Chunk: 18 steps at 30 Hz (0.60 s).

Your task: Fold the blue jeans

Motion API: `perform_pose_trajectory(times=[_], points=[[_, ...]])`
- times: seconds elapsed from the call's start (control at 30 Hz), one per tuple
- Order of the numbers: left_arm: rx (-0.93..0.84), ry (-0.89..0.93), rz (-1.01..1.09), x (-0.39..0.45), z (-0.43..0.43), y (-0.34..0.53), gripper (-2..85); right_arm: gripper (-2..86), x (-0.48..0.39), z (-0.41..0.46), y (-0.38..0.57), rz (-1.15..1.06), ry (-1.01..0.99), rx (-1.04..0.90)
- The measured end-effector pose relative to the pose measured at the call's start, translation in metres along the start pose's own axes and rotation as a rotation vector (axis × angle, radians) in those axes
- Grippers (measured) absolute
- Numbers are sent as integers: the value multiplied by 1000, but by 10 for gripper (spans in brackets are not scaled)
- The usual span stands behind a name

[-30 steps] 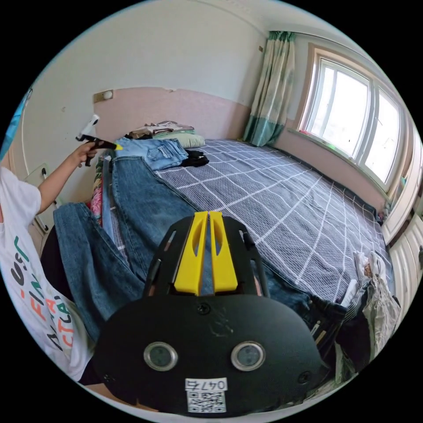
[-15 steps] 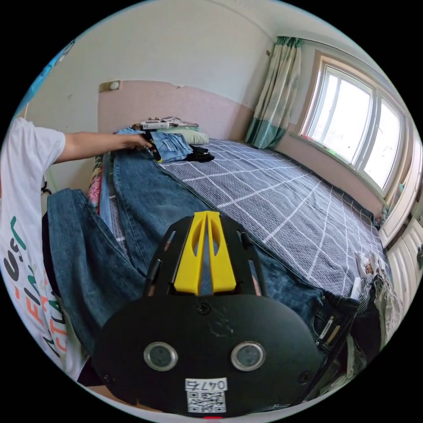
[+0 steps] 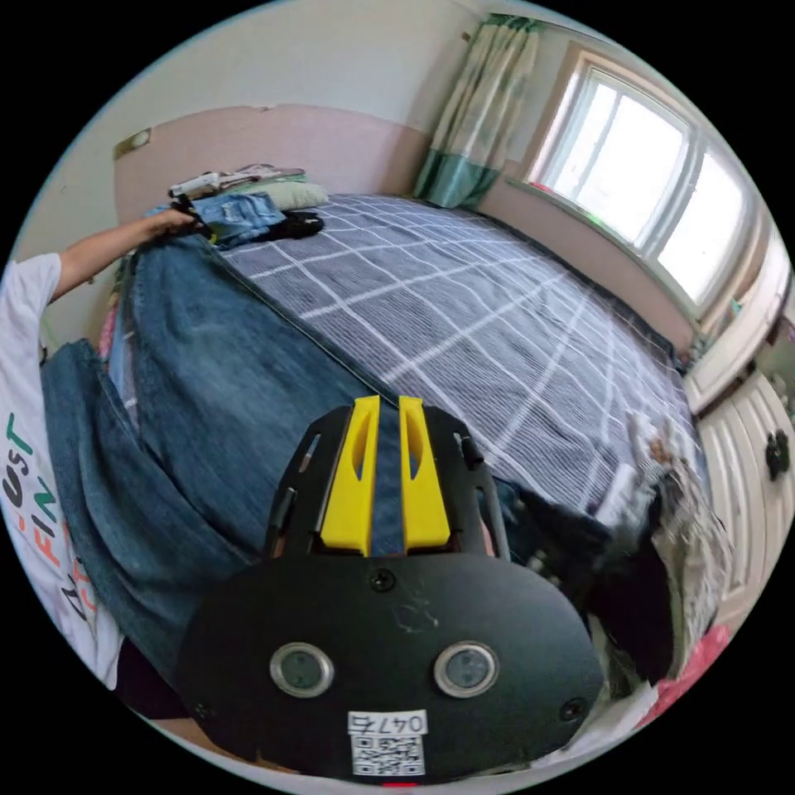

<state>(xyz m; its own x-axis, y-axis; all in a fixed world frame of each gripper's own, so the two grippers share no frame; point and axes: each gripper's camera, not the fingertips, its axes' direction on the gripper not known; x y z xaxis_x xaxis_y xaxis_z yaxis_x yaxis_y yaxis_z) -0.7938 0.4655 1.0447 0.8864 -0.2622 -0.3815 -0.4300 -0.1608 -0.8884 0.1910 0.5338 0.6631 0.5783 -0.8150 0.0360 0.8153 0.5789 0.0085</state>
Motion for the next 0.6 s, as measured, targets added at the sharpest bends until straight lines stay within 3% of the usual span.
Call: perform_pose_trajectory(times=[0.13, 0.2, 0.3, 0.4, 0.53, 0.6], points=[[15, 111, 122, 17, -3, 0, -4, 62, 59, -20, 35, 101, 265, -115], [116, 250, 355, 42, -21, 7, 7, 85, 84, -21, 42, 117, 291, -190], [249, 376, 538, 72, -42, 12, 74, 99, 109, -12, 29, 43, 231, -231], [213, 313, 607, 95, -30, 4, 166, 110, 125, 20, -1, -105, 151, -345], [81, 431, 612, 95, 5, -4, 178, 88, 150, 84, -30, -169, 48, -650], [51, 466, 579, 88, 20, 1, 131, 53, 154, 106, -35, -173, 30, -760]])
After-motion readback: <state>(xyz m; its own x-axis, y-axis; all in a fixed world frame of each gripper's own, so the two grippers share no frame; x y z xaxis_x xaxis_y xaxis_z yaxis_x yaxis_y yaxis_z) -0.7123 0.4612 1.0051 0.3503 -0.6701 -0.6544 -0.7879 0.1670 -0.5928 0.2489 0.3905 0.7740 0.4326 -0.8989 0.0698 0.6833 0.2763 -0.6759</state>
